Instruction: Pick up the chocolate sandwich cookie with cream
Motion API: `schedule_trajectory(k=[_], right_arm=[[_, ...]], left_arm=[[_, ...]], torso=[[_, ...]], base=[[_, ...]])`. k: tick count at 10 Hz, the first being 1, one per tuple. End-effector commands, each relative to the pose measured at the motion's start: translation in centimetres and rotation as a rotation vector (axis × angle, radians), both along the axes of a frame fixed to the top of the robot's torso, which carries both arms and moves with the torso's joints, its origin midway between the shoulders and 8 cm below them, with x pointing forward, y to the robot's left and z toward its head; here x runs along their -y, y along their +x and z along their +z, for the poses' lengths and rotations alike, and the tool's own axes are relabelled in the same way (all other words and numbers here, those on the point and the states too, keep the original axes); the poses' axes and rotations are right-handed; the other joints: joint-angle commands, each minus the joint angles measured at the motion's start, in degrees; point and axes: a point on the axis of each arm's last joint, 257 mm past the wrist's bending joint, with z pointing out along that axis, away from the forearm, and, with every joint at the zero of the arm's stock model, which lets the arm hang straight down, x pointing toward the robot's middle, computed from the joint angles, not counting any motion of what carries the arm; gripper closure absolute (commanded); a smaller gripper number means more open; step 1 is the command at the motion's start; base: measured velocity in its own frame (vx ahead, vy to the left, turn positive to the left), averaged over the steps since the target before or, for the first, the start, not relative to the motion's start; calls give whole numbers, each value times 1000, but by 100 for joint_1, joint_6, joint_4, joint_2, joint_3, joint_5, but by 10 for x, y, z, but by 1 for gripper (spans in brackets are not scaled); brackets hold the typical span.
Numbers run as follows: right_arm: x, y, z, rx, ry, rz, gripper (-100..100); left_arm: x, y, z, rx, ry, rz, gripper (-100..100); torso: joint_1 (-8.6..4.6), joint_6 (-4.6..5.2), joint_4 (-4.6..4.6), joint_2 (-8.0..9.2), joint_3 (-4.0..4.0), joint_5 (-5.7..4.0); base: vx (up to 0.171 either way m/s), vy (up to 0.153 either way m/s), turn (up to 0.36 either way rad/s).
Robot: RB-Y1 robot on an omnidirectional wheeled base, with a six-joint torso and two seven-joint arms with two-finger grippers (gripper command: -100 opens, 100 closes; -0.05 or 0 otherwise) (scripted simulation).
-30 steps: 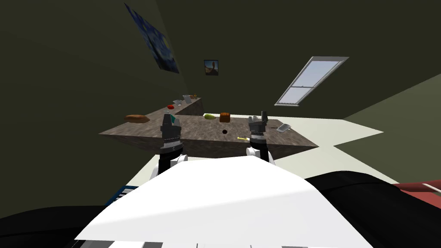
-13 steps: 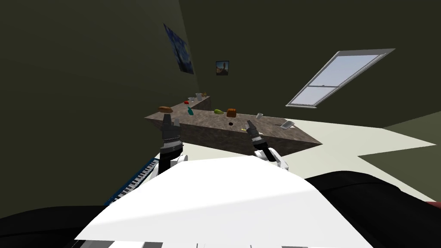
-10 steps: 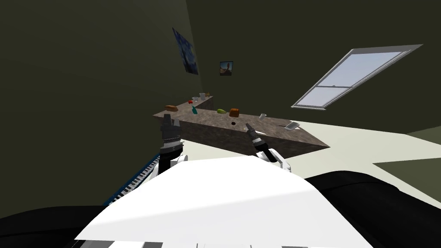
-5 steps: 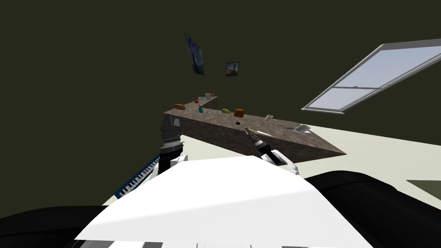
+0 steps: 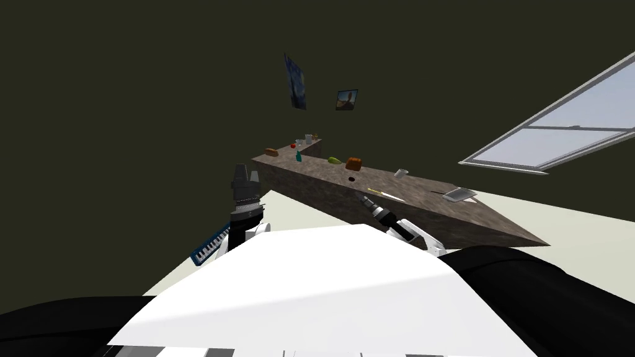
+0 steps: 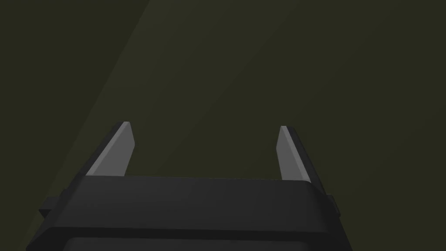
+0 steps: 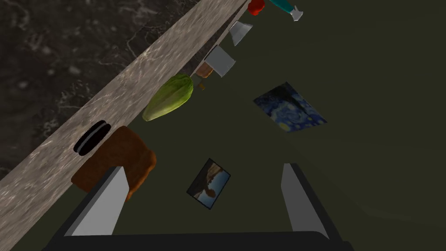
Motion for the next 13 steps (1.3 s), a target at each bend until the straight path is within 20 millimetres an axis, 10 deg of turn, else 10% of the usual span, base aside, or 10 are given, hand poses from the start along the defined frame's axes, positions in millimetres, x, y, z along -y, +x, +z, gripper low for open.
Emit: schedule_trajectory(k=[1, 8, 13], right_arm=[[10, -3, -12, -36, -59, 17, -100], [81, -44, -68, -227, -304, 53, -100], [119, -57, -74, -302, -443, 92, -100]], left_arm=[[0, 0, 0, 0, 0, 0, 0], [0, 0, 0, 0, 0, 0, 0], [0, 0, 0, 0, 0, 0, 0]], torso=[[0, 0, 0, 0, 0, 0], [-14, 6, -2, -10, -6, -3], [-20, 5, -5, -22, -13, -4]], base=[[4, 53, 113], [17, 40, 145], [43, 25, 101]])
